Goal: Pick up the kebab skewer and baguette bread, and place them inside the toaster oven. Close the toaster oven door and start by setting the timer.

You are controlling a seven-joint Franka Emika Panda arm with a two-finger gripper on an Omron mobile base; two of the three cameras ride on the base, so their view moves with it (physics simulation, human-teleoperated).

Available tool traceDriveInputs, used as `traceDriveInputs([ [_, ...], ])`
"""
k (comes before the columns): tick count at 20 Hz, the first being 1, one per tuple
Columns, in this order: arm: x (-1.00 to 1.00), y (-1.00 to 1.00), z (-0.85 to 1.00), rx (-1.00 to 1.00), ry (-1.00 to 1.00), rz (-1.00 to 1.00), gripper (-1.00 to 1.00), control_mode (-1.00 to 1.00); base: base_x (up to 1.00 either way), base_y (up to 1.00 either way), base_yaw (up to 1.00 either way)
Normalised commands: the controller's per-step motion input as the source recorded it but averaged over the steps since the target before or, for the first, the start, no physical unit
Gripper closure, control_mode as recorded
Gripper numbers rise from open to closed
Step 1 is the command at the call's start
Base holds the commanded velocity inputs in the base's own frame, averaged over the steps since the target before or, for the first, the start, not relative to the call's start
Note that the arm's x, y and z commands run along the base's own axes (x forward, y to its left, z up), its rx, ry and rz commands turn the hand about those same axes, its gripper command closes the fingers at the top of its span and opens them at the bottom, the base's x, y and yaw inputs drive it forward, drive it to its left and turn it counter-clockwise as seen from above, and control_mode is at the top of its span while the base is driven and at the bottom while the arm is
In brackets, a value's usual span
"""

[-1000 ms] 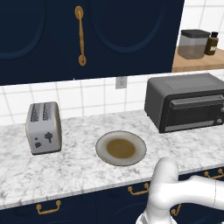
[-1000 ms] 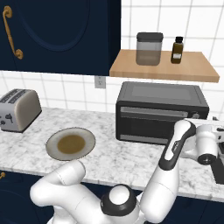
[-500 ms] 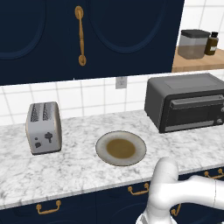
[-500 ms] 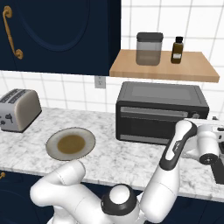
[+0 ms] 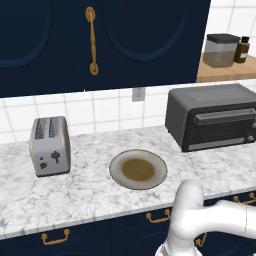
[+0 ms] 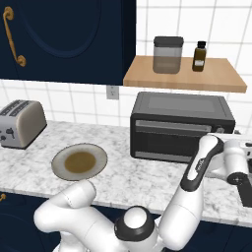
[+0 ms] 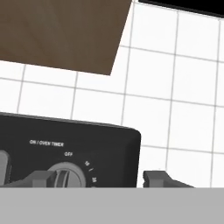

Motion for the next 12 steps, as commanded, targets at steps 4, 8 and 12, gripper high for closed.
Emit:
traceDriveInputs([
  [4, 0.19, 0.0, -0.05, 0.0, -0.02, 0.0, 1.0, -1.0, 0.0, 0.0, 0.0],
  [8, 0.03, 0.06, -0.02, 0.0, -0.05, -0.01, 1.0, -1.0, 0.0, 0.0, 0.0],
  [12, 0.0, 0.12, 0.0, 0.0, -0.05, -0.03, 1.0, -1.0, 0.0, 0.0, 0.0],
])
